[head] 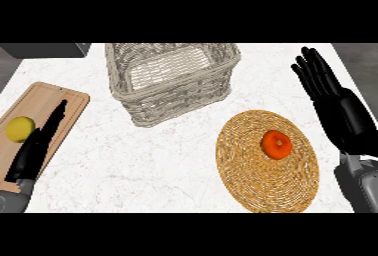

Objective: Pick the squash from the placemat and place it in the basket

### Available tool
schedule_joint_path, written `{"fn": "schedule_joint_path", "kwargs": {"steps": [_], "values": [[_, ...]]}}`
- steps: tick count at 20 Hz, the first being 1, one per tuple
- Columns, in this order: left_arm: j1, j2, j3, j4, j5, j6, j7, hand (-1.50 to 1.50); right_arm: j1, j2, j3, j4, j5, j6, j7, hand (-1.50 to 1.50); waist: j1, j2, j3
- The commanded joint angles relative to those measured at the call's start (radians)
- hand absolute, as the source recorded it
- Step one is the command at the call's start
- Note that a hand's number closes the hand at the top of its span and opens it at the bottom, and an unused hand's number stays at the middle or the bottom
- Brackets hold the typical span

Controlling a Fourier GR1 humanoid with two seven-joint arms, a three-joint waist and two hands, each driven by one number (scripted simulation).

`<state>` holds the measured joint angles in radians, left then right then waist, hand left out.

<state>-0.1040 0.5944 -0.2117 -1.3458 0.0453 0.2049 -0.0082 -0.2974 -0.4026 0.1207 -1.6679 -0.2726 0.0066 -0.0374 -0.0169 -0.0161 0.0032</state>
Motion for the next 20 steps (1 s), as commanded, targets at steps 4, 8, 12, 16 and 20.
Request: {"fn": "schedule_joint_path", "kwargs": {"steps": [4,8,12,16,20], "values": [[0.059,-0.177,0.009,0.059,0.133,-0.007,0.11,0.0,-0.09,0.069,-0.114,0.136,-0.103,-0.005,-0.04,1.5,0.039,0.026,-0.003],[0.158,-0.234,-0.009,0.082,0.222,-0.075,0.142,0.0,-0.09,0.091,0.047,0.183,0.012,0.099,-0.145,1.5,0.069,0.027,-0.003],[0.142,-0.266,-0.024,0.036,0.204,-0.016,0.214,0.0,-0.108,0.264,0.197,0.202,0.248,-0.189,-0.086,-1.5,0.042,0.016,-0.004],[0.181,-0.247,-0.009,0.031,0.211,-0.032,0.202,0.0,-0.152,0.2,0.231,0.225,0.412,-0.291,0.121,-1.5,0.032,0.011,-0.007],[0.17,-0.229,0.023,0.037,0.228,-0.037,0.214,0.0,-0.207,-0.052,0.215,0.234,0.621,-0.269,0.301,-1.5,-0.004,0.001,-0.014]]}}
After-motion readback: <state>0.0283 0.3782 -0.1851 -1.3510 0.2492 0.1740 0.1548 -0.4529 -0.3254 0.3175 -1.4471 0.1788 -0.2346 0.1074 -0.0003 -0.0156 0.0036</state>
